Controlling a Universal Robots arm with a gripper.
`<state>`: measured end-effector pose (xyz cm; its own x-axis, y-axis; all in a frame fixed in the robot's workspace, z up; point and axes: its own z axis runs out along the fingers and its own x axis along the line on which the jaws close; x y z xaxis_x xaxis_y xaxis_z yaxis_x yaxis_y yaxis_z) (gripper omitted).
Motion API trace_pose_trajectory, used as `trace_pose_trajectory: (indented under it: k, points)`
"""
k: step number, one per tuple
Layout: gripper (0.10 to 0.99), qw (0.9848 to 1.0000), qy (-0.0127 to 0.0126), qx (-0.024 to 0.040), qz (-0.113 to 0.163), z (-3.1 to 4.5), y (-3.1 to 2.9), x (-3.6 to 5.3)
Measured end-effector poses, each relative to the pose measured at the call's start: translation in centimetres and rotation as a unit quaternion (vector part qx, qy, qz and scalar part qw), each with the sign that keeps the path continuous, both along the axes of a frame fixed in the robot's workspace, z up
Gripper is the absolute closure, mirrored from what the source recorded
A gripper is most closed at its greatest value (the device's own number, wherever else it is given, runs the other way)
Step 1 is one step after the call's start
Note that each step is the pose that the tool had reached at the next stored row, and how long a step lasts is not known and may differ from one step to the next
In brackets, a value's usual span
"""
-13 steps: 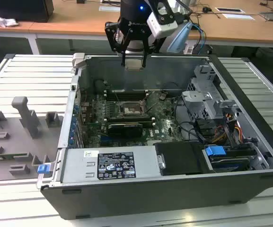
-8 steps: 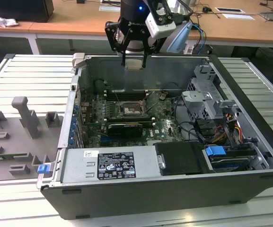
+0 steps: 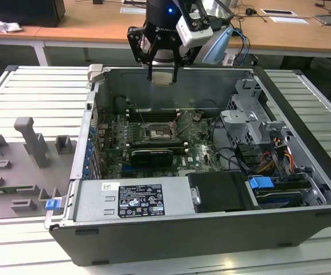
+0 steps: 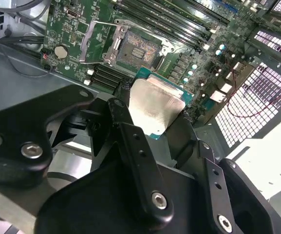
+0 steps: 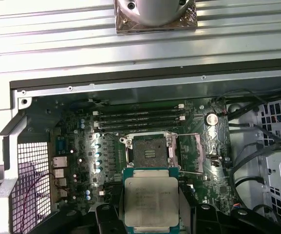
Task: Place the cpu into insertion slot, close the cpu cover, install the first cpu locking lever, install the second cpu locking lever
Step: 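Place the cpu into insertion slot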
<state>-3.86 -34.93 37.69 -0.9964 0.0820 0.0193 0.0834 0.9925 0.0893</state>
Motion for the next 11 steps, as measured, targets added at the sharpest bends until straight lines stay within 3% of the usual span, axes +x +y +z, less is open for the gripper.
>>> trace_pose_trajectory:
  k: [11]
  points:
    - [0.545,0.9995,0.0000,0.0000,-0.032,-0.11,0.00,0.00]
